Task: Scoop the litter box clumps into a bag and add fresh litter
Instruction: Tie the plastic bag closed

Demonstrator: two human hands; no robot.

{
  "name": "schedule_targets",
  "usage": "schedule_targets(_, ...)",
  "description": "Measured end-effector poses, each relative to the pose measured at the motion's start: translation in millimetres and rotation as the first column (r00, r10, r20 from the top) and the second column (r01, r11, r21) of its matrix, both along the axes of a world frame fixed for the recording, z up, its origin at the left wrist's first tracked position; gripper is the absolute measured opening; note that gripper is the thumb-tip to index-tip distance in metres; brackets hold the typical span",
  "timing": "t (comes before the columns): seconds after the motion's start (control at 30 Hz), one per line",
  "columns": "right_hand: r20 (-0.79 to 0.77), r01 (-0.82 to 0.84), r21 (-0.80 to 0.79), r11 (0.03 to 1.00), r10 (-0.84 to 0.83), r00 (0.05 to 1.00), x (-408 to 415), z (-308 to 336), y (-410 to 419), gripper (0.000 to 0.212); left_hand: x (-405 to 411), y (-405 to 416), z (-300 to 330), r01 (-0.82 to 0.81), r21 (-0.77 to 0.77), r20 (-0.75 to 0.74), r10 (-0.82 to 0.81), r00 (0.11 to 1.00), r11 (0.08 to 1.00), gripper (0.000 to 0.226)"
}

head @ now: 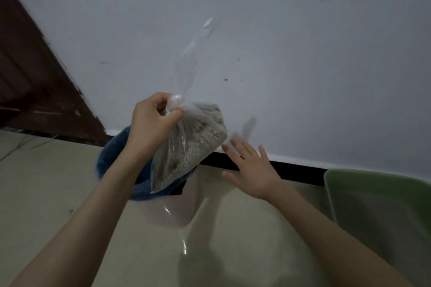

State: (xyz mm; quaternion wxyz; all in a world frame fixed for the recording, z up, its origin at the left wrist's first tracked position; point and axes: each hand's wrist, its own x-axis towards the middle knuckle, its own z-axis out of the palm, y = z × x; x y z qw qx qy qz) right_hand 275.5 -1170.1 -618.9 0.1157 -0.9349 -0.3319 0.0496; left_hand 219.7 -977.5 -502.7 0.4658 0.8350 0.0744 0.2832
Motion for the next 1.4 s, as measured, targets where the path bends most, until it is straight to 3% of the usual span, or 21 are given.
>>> schedule_targets(0.23,-0.019,-0.173,-0.007,0.985,0.173,0.985,-6.6,-9.0,101.0,0.082,20.6,92.4,-12.1,-0.171,-0.024,-0.057,0.17,0.984,0.985,0.007)
schedule_targets(0.33,-0.041,-0.169,0.004,0.986,0.169,0.985,-5.8,-25.0,122.1,0.094,31.7,120.5,-27.5,-0.219,0.013,-0.103,0.22,0.97,0.976,0.006)
schedule_targets(0.53,-0.048,-0.131,0.025,0.991,0.132,0.99,-7.7,-39.1,130.9,0.089,43.4,150.4,-81.7,-0.276,0.035,-0.265,0.275,0.924,0.96,0.01)
schedule_targets(0.8,-0.014,-0.137,0.023,0.99,0.137,0.99,-9.2,-41.0,131.7,0.087,52.6,146.7,-137.7,-0.05,0.288,-0.604,0.222,0.765,0.956,0.025)
schedule_targets(1.0,-0.028,-0.14,0.059,0.988,0.142,0.99,-8.5,-43.2,130.9,0.083,64.7,147.1,-144.9,0.025,0.36,-0.661,0.236,0.712,0.932,0.021)
schedule_targets(1.2,-0.049,-0.145,0.095,0.985,0.15,0.987,-9.3,-44.0,129.4,0.081,54.9,145.5,-156.2,0.208,0.479,-0.782,0.307,0.542,0.853,0.022)
schedule_targets(1.3,-0.04,-0.151,0.101,0.983,0.156,0.987,-9.2,-42.2,129.1,0.08,55.9,146.5,-144.1,0.259,0.524,-0.766,0.315,0.561,0.812,0.023)
schedule_targets(1.4,-0.027,-0.177,0.092,0.98,0.18,0.983,-11.1,-37.2,121.5,0.087,53.1,138.2,-128.2,0.258,0.549,-0.688,0.255,0.679,0.795,0.024)
